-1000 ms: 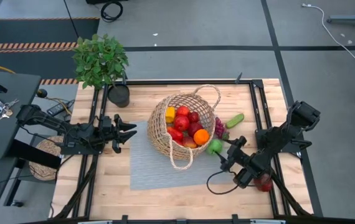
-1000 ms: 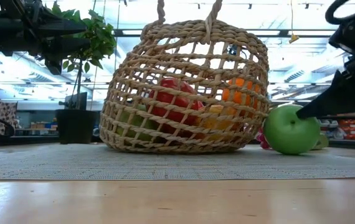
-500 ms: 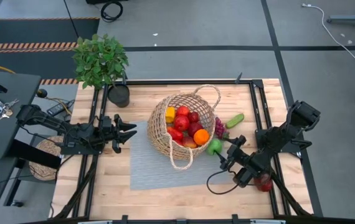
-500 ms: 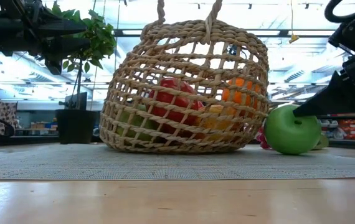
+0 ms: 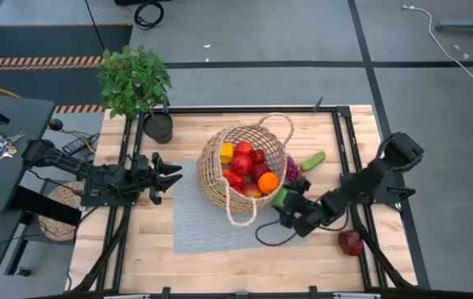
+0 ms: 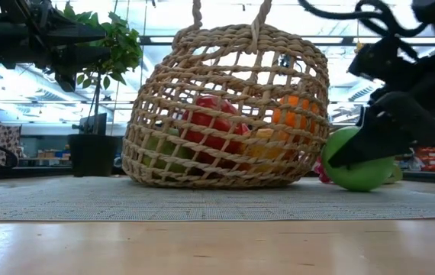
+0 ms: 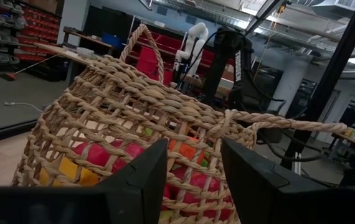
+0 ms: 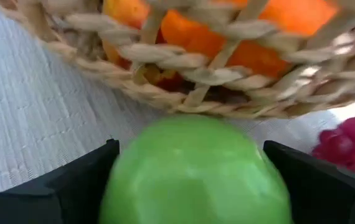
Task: Build produce basket
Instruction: Put the green apple into the brown basket
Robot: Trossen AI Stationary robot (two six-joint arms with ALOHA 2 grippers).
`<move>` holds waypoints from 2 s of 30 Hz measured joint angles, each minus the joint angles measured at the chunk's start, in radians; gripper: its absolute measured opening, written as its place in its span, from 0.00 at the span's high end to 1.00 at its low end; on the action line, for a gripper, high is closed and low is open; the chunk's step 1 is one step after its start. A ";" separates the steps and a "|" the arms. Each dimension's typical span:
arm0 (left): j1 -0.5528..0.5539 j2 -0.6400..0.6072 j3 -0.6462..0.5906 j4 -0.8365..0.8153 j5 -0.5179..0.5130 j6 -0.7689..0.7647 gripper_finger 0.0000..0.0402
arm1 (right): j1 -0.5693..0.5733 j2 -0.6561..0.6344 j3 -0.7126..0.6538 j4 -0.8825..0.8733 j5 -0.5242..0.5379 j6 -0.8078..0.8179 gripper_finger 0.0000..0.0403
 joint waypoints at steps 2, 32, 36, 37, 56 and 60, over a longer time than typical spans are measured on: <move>0.000 0.000 0.000 0.000 0.000 0.000 0.60 | -0.021 0.000 0.000 0.001 -0.038 -0.002 0.01; 0.000 0.000 0.000 0.000 0.000 -0.001 0.60 | 0.151 -0.211 0.096 0.050 -0.073 -0.244 0.12; 0.000 0.000 0.000 0.000 0.000 -0.001 0.60 | 0.194 -0.247 0.179 0.100 -0.035 -0.411 0.12; 0.000 0.000 0.000 0.000 0.000 0.000 0.60 | 0.201 -0.253 0.208 0.111 -0.017 -0.459 0.12; 0.000 0.000 0.000 0.000 0.000 0.000 0.60 | -0.144 -0.263 0.634 -0.081 -0.256 -1.206 0.11; 0.000 0.000 0.000 0.000 0.000 -0.001 0.60 | -0.239 -0.250 0.634 -0.218 -0.290 -1.347 0.11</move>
